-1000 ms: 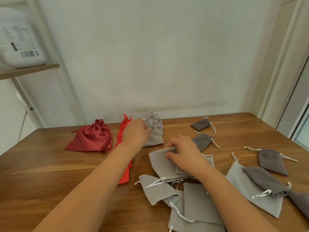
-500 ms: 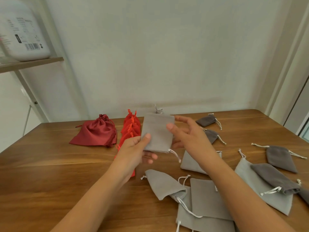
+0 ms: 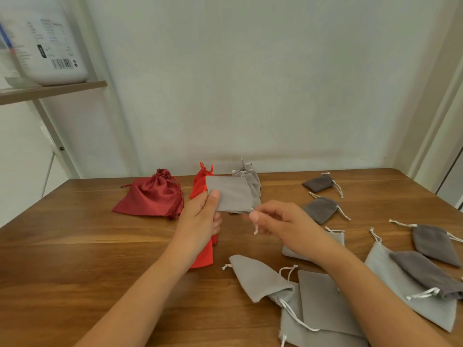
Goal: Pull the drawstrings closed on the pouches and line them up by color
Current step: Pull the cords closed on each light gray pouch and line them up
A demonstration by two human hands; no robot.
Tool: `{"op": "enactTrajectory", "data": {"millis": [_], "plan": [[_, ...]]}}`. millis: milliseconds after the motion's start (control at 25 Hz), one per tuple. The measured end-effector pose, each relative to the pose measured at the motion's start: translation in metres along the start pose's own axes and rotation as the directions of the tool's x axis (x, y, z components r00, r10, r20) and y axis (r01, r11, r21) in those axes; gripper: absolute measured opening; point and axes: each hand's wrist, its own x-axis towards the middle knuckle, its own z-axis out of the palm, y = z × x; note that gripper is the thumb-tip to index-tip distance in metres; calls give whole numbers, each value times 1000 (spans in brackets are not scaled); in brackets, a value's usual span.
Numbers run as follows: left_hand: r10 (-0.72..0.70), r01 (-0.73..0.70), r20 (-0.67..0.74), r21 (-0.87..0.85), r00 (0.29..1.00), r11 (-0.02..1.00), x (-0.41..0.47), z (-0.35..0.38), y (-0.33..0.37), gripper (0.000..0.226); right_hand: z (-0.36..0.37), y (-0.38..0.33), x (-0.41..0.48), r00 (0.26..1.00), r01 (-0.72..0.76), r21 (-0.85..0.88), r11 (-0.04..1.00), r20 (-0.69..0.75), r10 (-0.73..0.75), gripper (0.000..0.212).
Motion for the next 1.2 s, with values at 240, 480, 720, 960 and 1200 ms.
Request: {"op": "enactTrajectory", "data": {"millis": [240,480,720,960,1200], "plan": [[41,-42,37,19,998,999,4,0,-5,26,9,5,3,993,80,131,988,-92,-68,25],[109,-130,108,223,988,966,3,-3,-2,21,7,1,4,917,190,266,945,-392,-74,41],[43,-82,168,238,985,968,-2,-5,6,26,0,4,7,897,162,478,864,-436,74,41],[-23,43,113,-176,993,983,5,-11,5,33,-9,7,12,852,115,760,640,-407,330,38],[-138,170,100,-663,985,729,11,-18,2,9,-33,10,10,888,230,934,273,-316,334,59]]}}
